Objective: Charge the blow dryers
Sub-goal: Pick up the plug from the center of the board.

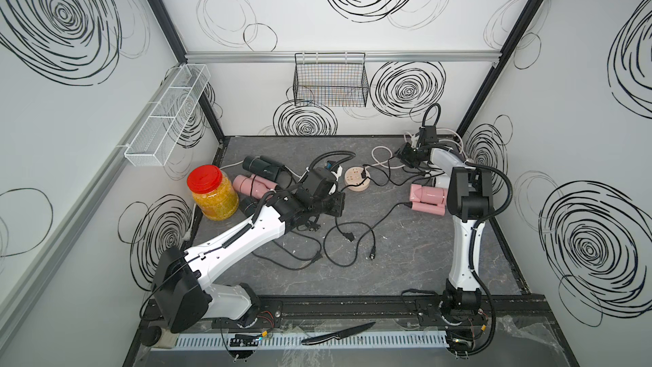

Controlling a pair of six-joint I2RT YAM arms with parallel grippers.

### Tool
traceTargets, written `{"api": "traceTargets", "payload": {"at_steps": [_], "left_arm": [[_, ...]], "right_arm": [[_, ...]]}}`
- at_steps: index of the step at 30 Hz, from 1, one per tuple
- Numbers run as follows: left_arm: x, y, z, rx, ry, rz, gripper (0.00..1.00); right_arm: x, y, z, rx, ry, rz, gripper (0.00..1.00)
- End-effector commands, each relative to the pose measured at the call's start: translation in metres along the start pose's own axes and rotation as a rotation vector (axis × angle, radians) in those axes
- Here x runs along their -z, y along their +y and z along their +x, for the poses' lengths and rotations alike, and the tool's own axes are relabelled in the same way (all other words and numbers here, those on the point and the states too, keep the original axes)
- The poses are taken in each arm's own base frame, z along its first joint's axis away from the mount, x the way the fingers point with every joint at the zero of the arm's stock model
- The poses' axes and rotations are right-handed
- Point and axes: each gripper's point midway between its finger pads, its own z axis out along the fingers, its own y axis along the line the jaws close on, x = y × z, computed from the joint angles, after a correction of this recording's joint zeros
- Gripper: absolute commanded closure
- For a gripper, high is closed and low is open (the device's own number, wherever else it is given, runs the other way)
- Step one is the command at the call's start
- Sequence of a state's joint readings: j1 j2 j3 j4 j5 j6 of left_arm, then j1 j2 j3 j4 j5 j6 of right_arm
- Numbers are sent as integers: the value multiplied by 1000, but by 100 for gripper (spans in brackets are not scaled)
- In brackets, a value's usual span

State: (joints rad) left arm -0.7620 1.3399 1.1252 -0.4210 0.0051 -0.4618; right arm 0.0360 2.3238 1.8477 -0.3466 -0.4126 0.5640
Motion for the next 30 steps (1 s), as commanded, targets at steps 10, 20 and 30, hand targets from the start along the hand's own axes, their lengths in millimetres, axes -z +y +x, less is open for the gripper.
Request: {"api": "traceTargets", "payload": {"at_steps": [10,20,30], "left_arm": [[11,-7,-3,16,-30,26,92],[-1,-3,6,19,-8,18,92],[-11,0,9,15,4,6,92]], "right_arm": [[2,27,-6,-28,-37,-97,82],[83,71,-44,108,-186,-111,91],[138,94,-60,223,-303,-98,91]]}}
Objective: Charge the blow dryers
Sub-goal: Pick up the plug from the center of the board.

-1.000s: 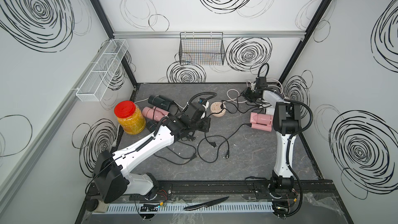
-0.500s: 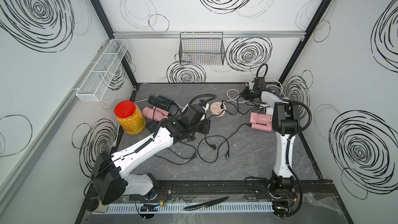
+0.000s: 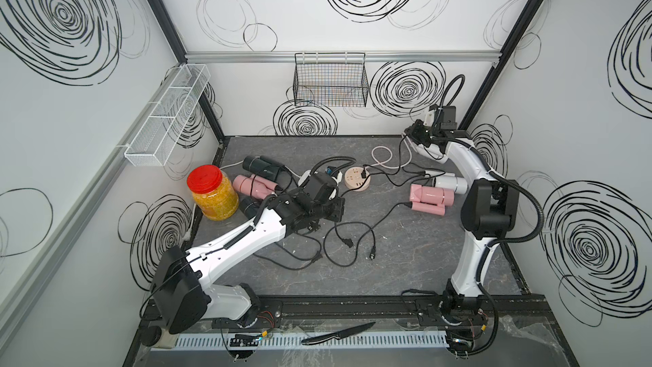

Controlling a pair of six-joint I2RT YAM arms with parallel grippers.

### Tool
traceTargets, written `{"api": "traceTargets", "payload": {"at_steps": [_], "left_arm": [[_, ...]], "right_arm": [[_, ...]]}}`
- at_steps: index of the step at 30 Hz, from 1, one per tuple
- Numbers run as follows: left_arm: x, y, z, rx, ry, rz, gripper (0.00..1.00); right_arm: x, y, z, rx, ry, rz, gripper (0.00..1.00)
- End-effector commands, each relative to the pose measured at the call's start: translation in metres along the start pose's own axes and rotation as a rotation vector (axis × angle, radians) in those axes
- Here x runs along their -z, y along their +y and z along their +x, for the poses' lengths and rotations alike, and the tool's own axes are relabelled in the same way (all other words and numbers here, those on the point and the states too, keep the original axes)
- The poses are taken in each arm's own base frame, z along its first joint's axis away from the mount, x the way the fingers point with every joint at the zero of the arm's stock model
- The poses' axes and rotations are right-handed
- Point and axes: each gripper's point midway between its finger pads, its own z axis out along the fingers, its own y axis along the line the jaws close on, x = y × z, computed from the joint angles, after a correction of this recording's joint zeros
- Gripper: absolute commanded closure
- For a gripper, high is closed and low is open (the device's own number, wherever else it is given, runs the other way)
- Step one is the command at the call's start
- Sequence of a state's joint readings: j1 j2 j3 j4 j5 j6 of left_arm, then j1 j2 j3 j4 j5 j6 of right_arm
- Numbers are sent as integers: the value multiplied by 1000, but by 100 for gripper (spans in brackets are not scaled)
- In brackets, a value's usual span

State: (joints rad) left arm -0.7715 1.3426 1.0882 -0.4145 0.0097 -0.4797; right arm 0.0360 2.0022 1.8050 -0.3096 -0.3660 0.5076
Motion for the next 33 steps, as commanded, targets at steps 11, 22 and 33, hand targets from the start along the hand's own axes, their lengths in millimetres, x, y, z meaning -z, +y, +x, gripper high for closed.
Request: {"api": "traceTargets", "payload": {"at_steps": [11,22,33], "left_arm": [[-25,8,3,6,7,-20,92],[-42,11,-2,21,18,-19,92],[-51,22,-23,18,7,-19,93]], "right_arm": [[-17,-31,15,-3,44,68,91],[-38,-86,37,-64,103,193,92],[-12,-158,25,-152,25,415,92]]}}
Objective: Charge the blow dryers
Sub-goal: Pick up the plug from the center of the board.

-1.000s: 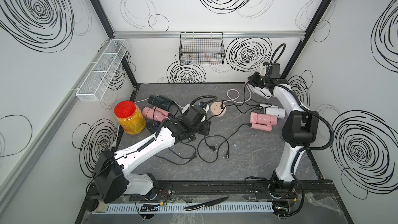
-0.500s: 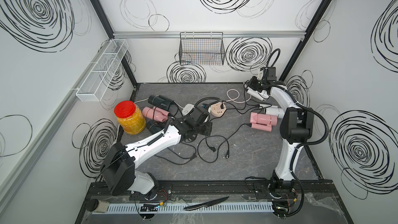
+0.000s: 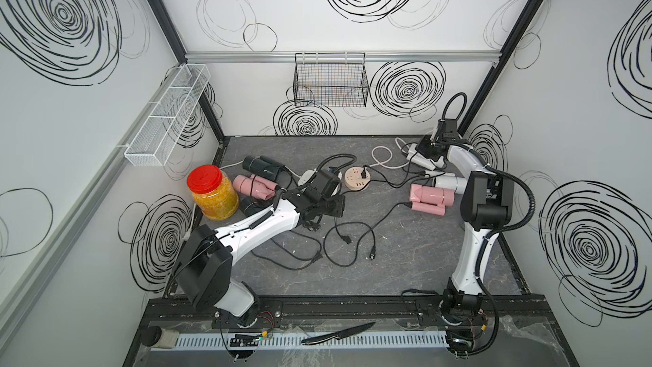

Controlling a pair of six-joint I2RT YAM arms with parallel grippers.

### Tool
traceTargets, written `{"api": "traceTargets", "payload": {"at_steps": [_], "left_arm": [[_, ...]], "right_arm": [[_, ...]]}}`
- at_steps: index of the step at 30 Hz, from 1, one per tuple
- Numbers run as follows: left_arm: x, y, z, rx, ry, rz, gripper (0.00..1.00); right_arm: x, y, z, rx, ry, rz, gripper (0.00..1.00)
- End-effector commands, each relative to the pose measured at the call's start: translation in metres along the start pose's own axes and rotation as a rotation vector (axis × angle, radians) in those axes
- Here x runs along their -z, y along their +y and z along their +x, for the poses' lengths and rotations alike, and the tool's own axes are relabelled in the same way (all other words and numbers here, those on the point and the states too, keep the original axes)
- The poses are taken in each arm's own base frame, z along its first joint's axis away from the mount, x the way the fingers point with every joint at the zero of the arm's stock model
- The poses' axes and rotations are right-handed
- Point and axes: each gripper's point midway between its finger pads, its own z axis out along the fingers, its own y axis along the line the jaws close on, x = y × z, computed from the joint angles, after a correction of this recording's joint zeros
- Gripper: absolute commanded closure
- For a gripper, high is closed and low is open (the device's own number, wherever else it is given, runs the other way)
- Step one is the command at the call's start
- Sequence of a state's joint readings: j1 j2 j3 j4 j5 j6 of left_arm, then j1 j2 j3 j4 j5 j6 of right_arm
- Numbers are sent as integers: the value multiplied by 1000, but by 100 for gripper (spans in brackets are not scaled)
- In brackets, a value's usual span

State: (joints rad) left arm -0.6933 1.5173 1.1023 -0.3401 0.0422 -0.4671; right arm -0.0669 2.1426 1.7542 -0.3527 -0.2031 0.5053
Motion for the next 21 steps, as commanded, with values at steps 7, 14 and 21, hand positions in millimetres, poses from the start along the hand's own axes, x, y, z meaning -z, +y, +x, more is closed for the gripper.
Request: {"api": "traceTargets", "payload": {"at_steps": [7,14,21], "left_arm": [[4,-17,-57,-113,-116,26,93],[-9,-20,-66,-120,-84,38,93],[-42,-12,-66,-43,-41,20,93]], "right_arm": [[6,-24,-9,-34,-31,74,89],[14,12,-2,34,-12,-25,68],[45,56,10,128,-15,-149,48]]}}
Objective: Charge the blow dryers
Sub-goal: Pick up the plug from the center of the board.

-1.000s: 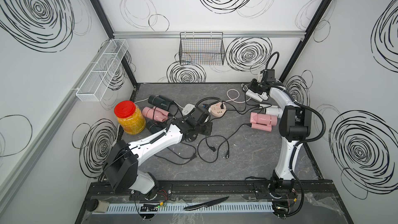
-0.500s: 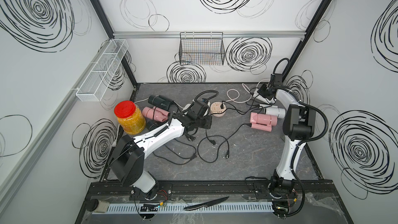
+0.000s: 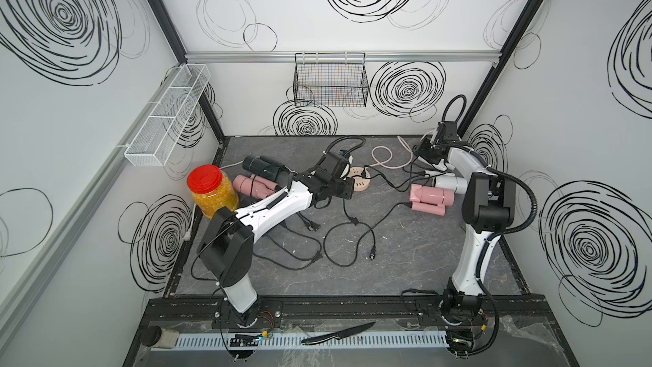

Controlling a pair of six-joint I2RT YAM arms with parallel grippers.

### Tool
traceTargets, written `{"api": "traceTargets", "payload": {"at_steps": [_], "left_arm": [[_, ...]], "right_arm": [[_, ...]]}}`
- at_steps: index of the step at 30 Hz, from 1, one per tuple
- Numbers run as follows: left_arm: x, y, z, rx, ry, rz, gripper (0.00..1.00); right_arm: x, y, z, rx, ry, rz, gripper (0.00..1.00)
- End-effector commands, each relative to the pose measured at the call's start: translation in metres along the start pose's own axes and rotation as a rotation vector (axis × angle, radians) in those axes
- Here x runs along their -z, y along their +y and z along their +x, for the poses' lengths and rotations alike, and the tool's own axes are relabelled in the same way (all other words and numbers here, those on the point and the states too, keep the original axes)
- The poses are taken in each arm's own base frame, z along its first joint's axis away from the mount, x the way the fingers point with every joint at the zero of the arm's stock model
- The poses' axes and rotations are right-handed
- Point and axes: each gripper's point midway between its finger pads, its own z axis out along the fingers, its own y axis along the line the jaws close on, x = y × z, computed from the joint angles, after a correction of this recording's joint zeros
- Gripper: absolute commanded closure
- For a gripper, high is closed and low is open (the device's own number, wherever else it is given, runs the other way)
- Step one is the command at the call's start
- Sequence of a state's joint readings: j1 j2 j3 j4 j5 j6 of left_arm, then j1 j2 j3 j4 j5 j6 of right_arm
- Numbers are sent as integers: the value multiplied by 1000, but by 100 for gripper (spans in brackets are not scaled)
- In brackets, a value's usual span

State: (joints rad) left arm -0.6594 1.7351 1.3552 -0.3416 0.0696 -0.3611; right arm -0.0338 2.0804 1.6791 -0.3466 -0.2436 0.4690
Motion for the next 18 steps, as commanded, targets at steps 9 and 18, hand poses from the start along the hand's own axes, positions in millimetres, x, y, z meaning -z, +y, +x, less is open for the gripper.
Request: {"api": "traceTargets", "payload": {"at_steps": [9,18], "left_arm": [[-59,-8,-26,136,-21,23,93],[-109,-42,-35,101,6,138,93]], "right_arm": [[53,75,22,281,38,-206,53],[40,82,58,450,223,-308,57]]}}
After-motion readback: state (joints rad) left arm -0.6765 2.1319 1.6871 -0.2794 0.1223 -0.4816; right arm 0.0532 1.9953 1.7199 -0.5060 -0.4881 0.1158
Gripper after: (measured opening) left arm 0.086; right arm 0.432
